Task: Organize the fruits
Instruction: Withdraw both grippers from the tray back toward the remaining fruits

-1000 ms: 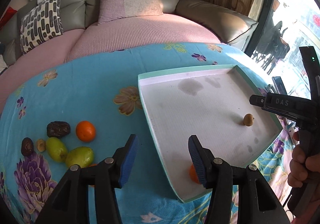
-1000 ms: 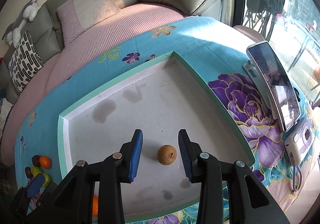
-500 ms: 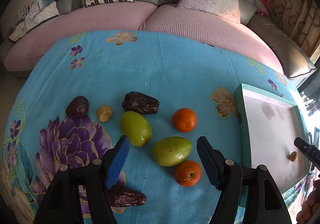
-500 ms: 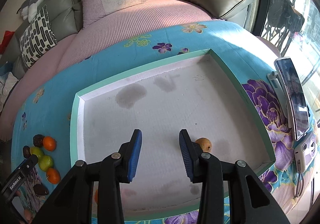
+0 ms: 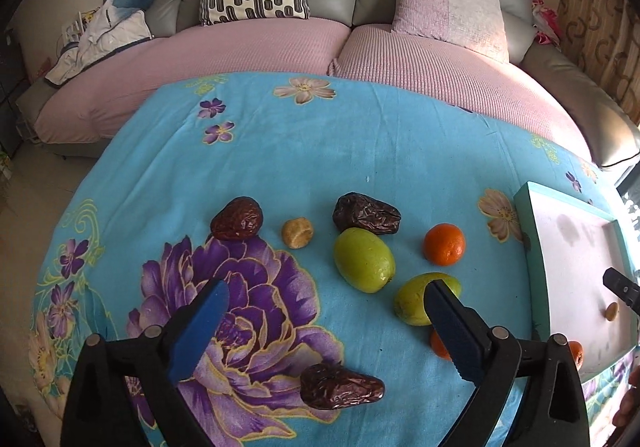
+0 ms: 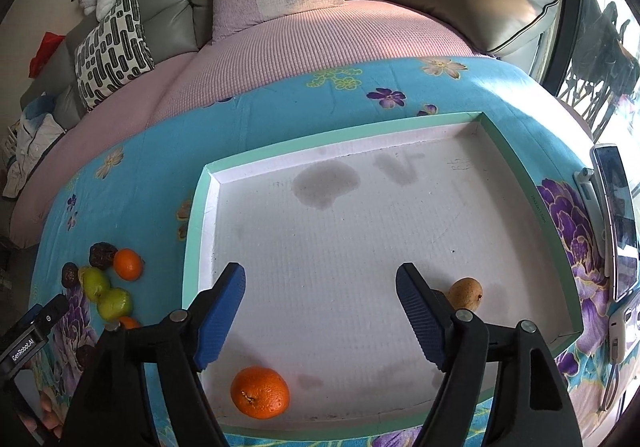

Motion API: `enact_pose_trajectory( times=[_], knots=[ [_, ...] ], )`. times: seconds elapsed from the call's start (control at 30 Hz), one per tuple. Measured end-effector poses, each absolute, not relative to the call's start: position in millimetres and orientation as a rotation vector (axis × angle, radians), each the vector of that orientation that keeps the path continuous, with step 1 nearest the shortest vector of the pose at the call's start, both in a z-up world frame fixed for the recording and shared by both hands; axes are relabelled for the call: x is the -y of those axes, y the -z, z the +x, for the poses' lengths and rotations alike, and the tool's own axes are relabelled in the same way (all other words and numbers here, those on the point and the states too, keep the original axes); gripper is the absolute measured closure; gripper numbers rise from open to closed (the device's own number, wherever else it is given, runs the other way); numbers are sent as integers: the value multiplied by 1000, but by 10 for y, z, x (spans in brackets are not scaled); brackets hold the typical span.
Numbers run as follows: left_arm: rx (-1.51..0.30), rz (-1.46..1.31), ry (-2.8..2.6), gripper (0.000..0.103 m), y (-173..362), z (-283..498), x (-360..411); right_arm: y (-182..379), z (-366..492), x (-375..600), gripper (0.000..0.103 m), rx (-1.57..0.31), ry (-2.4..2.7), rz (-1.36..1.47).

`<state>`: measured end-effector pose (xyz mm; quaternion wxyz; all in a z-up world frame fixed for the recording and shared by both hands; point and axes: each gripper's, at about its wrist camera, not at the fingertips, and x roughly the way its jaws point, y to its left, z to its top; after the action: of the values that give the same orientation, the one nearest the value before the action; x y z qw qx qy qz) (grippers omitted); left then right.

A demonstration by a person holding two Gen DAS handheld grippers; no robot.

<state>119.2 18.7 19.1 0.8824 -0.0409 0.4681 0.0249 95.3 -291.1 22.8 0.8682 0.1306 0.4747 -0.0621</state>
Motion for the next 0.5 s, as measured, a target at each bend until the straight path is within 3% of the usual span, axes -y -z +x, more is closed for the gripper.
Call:
enact_pose_trajectory(
  times=[0.13,0.23,0.5],
  knots=[
    [-953,-97,-75,0,-223,1114,-296,-260,937,2835,22,-950,104,251],
    [-941,-113,-96,0,-222,1065,-408,-280,928,2776,10,-921,96,228],
    [-901,-165,-136,0,-257,1038,-610,-306,915,2536,10,-866,67,139]
  ],
)
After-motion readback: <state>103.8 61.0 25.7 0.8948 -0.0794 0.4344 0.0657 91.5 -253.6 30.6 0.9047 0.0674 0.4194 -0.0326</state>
